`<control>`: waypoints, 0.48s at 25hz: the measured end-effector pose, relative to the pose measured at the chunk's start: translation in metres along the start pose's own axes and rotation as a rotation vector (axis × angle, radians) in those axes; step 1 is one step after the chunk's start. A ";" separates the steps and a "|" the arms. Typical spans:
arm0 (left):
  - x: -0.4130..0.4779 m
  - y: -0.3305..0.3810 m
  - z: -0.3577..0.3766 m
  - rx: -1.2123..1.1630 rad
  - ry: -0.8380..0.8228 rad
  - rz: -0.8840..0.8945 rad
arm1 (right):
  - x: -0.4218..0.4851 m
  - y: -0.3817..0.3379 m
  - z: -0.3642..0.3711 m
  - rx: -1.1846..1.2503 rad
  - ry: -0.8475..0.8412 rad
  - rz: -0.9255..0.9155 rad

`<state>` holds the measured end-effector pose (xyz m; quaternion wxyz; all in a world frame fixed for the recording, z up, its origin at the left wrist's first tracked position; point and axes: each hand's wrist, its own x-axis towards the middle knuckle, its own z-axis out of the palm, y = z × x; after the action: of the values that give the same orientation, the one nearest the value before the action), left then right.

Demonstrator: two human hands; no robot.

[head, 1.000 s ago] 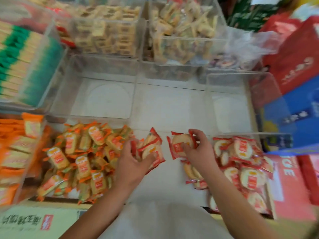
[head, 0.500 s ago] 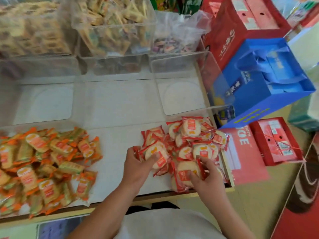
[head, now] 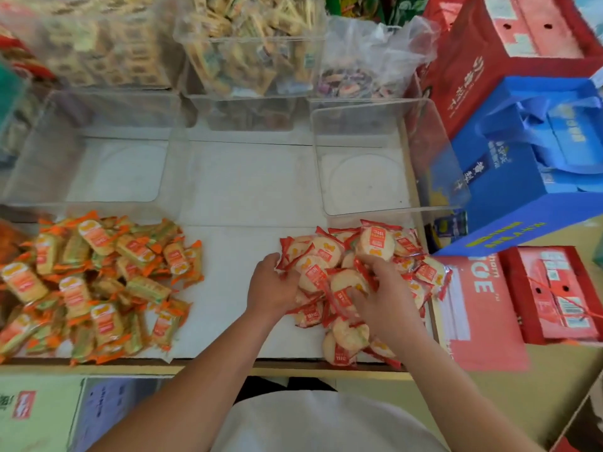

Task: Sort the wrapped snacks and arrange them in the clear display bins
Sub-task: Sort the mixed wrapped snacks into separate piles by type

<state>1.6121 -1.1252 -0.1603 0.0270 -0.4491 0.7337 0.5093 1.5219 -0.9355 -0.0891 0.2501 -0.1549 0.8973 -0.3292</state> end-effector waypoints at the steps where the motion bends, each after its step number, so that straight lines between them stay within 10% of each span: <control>1: -0.003 -0.006 -0.004 -0.028 0.009 -0.017 | 0.012 -0.005 0.000 -0.101 -0.031 -0.039; 7: -0.028 -0.039 -0.024 -0.101 0.037 -0.084 | 0.062 0.002 0.010 -0.648 0.055 -0.284; 12: -0.046 -0.048 -0.027 -0.155 0.047 -0.145 | 0.040 0.010 0.012 -0.576 0.194 -0.401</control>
<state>1.6835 -1.1207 -0.1595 0.0118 -0.5137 0.6579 0.5506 1.4941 -0.9519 -0.1179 0.0404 -0.3601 0.9244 -0.1187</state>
